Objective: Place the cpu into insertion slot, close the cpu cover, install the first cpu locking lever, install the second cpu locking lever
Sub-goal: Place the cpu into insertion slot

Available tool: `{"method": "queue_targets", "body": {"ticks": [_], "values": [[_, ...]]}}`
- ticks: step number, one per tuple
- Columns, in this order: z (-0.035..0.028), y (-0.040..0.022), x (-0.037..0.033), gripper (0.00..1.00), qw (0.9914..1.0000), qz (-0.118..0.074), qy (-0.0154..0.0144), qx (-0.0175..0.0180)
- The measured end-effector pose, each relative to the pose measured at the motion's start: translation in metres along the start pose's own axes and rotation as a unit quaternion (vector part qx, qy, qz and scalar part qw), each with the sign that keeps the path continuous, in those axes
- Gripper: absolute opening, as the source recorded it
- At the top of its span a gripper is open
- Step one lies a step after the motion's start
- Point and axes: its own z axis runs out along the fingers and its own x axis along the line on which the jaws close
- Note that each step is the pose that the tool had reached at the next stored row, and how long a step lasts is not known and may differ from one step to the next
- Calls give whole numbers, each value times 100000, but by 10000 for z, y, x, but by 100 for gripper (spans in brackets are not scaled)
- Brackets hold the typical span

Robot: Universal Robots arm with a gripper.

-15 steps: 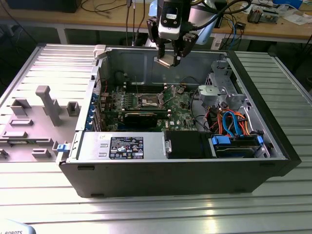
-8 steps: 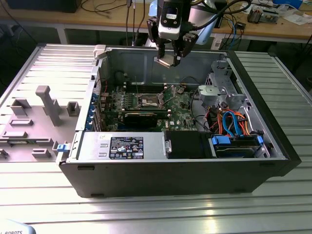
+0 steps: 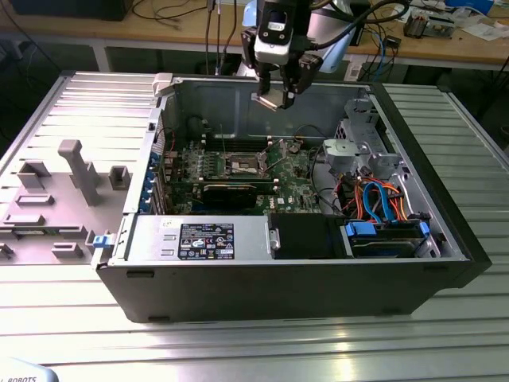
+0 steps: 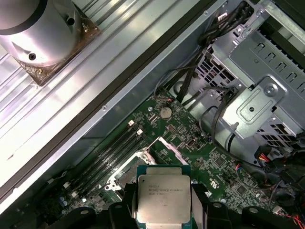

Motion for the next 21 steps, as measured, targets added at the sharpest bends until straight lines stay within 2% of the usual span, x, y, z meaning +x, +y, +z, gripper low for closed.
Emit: {"method": "queue_targets", "body": {"ticks": [4, 10, 13, 21], "values": [[1, 0, 0, 54, 99942, 3381, -301, -64], [1, -26, 25, 54, 99905, 4332, -389, -74], [6, -27, 25, 54, 99737, 7219, -646, -140], [6, -27, 26, 54, 99688, 7857, -705, -146]]}}
